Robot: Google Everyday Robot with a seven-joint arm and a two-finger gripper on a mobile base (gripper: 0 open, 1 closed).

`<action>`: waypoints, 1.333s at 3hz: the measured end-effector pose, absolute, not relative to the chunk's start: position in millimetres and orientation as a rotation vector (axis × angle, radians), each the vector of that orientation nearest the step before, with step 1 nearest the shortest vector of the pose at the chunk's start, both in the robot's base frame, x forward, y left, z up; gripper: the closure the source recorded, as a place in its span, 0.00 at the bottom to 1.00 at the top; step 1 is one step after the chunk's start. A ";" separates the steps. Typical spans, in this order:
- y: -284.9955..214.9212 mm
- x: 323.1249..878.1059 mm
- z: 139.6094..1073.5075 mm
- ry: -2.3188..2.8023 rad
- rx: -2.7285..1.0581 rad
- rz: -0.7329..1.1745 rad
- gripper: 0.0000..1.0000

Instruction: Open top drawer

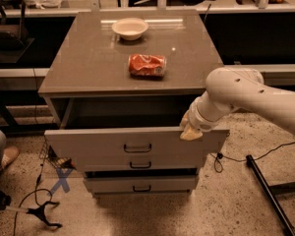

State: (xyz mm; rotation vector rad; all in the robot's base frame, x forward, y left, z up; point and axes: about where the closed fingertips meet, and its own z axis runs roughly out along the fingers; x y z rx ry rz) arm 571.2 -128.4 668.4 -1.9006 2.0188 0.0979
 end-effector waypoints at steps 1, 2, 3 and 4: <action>-128.3 571.2 675.2 2.019 -1.901 0.098 0.00; -128.3 571.2 675.2 2.019 -1.901 0.098 0.00; -125.8 565.6 665.6 2.004 -1.975 0.133 0.00; -126.8 560.8 659.6 1.995 -2.025 0.153 0.00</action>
Offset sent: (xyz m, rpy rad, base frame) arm 0.0000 0.0000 0.0066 0.0000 0.0000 0.0000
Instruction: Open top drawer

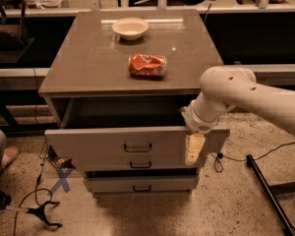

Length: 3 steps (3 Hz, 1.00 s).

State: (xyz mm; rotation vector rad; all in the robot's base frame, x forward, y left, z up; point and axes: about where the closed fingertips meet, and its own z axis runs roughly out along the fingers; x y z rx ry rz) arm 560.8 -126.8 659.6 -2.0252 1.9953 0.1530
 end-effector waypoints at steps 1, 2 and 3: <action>-127.1 562.2 656.4 1.985 -2.078 0.156 0.00; -125.0 567.0 652.4 1.978 -2.126 0.163 0.03; -123.6 568.7 651.2 1.977 -2.139 0.164 0.25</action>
Offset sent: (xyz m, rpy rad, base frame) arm 0.0118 0.0017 -0.0078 -0.0617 0.0513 0.0828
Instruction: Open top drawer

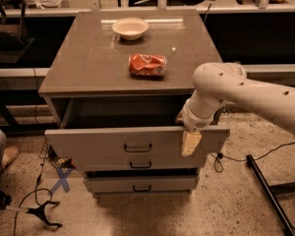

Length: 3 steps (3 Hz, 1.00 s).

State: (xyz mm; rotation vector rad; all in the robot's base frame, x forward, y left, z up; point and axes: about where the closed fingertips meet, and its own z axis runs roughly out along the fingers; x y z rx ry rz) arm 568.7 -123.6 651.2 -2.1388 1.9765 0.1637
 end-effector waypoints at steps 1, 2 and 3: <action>-128.9 564.7 649.9 2.000 -2.137 0.157 0.49; -148.5 547.6 645.7 2.084 -2.115 0.144 0.80; -154.1 541.0 645.9 2.105 -2.107 0.141 1.00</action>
Offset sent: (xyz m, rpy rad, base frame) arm -0.0286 -0.0384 -0.0081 -0.0764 0.0490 -0.0950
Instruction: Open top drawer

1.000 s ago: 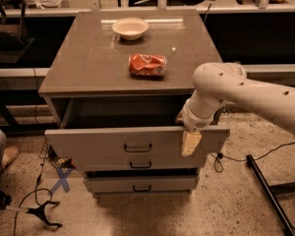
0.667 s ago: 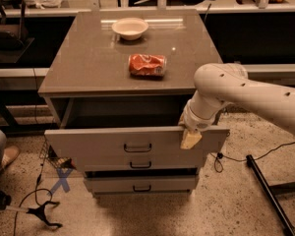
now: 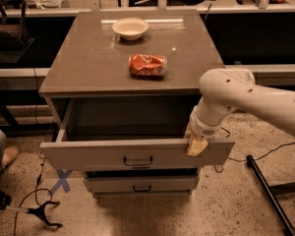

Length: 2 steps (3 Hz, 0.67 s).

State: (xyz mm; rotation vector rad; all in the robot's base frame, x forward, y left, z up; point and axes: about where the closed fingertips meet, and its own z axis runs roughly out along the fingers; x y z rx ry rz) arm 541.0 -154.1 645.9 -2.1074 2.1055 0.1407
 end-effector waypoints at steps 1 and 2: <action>-163.6 526.9 646.4 2.142 -2.078 0.146 1.00; -162.9 526.5 646.0 2.142 -2.079 0.147 0.74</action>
Offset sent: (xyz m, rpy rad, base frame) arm -0.0140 -0.0099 0.0005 -0.0008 0.0089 -0.0306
